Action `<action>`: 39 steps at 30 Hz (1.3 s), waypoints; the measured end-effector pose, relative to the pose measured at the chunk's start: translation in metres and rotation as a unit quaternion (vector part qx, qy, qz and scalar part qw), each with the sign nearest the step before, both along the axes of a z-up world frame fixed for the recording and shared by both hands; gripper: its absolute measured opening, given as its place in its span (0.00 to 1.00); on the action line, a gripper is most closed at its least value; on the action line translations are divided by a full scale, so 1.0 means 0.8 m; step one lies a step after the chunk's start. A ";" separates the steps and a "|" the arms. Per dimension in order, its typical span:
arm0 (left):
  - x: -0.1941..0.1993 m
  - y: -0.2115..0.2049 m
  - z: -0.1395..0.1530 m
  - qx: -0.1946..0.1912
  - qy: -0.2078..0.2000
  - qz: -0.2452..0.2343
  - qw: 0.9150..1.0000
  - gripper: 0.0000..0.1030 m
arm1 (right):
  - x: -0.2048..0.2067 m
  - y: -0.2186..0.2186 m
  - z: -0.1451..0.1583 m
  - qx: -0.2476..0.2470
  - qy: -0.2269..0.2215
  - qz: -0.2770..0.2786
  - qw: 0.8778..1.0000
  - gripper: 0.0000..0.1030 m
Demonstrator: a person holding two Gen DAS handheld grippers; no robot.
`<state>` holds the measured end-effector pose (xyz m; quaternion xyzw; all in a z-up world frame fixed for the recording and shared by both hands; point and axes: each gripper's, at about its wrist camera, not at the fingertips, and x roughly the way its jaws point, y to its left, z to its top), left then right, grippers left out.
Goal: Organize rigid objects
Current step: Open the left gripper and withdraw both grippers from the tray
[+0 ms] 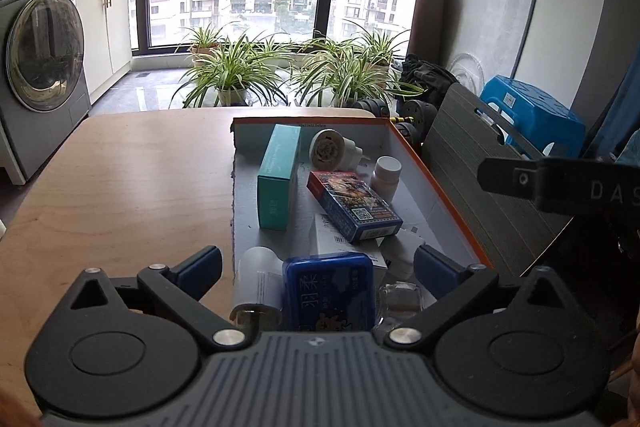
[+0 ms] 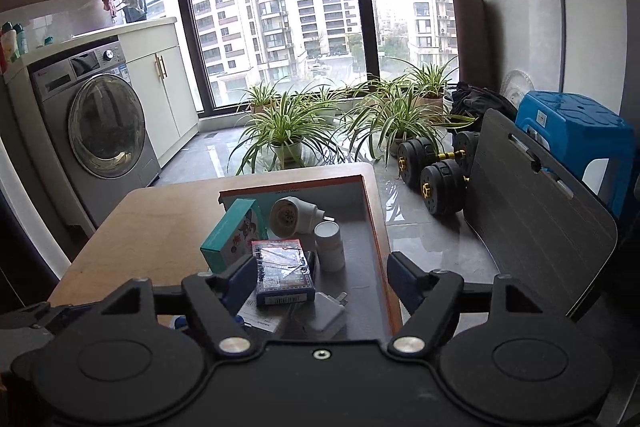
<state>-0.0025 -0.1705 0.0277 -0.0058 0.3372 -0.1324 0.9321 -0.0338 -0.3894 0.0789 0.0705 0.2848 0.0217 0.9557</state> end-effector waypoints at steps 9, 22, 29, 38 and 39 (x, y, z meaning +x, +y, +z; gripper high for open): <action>-0.031 0.003 0.006 0.011 0.008 0.010 1.000 1.00 | -0.048 -0.003 -0.013 -0.018 0.014 0.014 1.000 0.88; -0.049 0.000 -0.028 0.033 0.032 0.041 0.998 1.00 | -0.082 -0.013 -0.059 -0.026 0.063 0.017 0.998 0.88; -0.051 -0.003 -0.033 0.038 0.030 0.040 0.998 1.00 | -0.081 -0.013 -0.068 -0.025 0.070 0.024 0.997 0.88; -0.048 -0.001 -0.039 0.039 0.039 0.037 0.998 1.00 | -0.074 -0.004 -0.071 -0.027 0.075 0.033 0.996 0.88; -0.048 -0.001 -0.040 0.040 0.038 0.037 0.998 1.00 | -0.074 -0.004 -0.071 -0.027 0.075 0.033 0.996 0.88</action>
